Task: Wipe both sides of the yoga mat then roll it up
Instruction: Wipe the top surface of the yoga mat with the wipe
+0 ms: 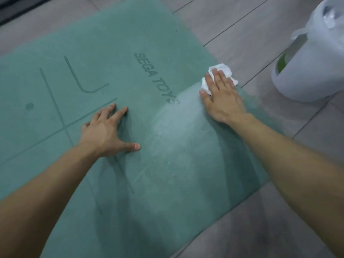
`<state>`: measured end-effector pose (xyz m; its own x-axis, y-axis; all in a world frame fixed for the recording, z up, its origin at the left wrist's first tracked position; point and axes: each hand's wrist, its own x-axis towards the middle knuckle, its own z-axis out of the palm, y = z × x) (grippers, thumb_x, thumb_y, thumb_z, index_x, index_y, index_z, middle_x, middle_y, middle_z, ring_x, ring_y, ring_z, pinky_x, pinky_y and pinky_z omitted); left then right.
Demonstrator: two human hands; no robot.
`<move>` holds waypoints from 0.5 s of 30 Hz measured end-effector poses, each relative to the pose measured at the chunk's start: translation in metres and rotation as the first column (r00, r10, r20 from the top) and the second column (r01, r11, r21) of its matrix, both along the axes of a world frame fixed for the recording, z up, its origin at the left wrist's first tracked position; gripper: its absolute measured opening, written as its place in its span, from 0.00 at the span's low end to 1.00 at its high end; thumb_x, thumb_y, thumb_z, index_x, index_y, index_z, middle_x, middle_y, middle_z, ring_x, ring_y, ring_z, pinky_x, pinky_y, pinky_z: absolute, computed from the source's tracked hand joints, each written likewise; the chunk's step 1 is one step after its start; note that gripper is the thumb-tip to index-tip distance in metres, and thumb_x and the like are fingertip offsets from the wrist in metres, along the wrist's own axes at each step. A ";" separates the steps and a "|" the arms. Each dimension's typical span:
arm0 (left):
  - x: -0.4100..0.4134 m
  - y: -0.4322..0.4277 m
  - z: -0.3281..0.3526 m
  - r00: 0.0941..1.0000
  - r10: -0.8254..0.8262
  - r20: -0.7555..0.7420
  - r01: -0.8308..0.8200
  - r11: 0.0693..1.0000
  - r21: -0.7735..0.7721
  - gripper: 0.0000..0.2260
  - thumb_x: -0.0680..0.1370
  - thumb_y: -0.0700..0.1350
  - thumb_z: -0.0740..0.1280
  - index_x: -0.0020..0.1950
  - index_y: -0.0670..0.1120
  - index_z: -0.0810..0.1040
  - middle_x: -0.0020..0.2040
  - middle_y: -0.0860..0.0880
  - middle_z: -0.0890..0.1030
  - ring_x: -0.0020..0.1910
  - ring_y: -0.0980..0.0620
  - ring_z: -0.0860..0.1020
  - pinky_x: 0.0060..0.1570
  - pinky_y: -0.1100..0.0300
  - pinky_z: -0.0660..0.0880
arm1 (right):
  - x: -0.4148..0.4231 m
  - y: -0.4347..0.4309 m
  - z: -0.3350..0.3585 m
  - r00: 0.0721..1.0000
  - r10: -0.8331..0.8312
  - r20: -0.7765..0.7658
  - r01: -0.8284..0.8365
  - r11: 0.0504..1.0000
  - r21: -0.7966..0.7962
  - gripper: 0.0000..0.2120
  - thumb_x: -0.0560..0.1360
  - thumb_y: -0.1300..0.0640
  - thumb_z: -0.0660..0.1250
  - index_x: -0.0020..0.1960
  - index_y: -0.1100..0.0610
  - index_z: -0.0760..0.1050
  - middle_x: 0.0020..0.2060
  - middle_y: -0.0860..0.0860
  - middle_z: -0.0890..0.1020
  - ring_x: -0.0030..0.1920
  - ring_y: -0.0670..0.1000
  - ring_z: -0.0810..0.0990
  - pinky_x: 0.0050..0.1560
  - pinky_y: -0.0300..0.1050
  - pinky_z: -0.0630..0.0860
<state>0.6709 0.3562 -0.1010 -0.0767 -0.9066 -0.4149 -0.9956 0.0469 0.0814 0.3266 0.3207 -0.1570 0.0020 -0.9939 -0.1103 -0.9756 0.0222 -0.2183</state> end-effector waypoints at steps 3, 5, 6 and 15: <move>-0.003 0.001 0.003 1.000 0.000 0.008 0.000 1.000 0.000 0.63 0.55 0.81 0.73 0.84 0.65 0.48 0.86 0.56 0.49 0.84 0.47 0.53 0.77 0.37 0.62 | 0.040 0.005 0.003 0.999 -0.023 0.045 0.024 0.999 -0.035 0.34 0.86 0.38 0.45 0.86 0.56 0.52 0.86 0.54 0.49 0.85 0.53 0.43 0.84 0.55 0.42; -0.004 0.001 0.005 1.000 -0.011 0.028 0.011 1.000 0.010 0.64 0.54 0.82 0.72 0.84 0.65 0.48 0.86 0.56 0.49 0.84 0.48 0.53 0.76 0.37 0.62 | 0.105 0.037 -0.002 0.946 0.319 0.063 -0.314 0.946 -0.080 0.32 0.87 0.41 0.47 0.85 0.57 0.54 0.85 0.55 0.53 0.85 0.54 0.46 0.84 0.55 0.44; -0.002 0.000 0.005 0.999 -0.025 0.032 0.025 1.000 0.018 0.64 0.53 0.83 0.69 0.84 0.66 0.48 0.85 0.57 0.50 0.83 0.48 0.54 0.76 0.37 0.63 | 0.133 0.056 -0.003 0.858 0.511 0.055 -0.508 0.859 -0.064 0.31 0.87 0.41 0.46 0.85 0.56 0.55 0.85 0.54 0.53 0.85 0.53 0.46 0.84 0.55 0.44; 0.055 -0.019 0.008 0.989 0.148 0.023 -0.149 0.987 0.059 0.71 0.48 0.75 0.80 0.85 0.55 0.55 0.84 0.49 0.57 0.81 0.39 0.60 0.79 0.41 0.63 | 0.040 -0.026 0.003 0.999 -0.039 -0.002 0.039 0.999 0.026 0.35 0.85 0.39 0.40 0.86 0.56 0.50 0.86 0.55 0.47 0.85 0.53 0.43 0.84 0.54 0.40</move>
<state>0.7258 0.3375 -0.0934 0.0648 -0.8807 -0.4692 -0.9925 -0.1058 0.0615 0.3662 0.2949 -0.1540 -0.0365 -0.9900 -0.1366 -0.9743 0.0657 -0.2154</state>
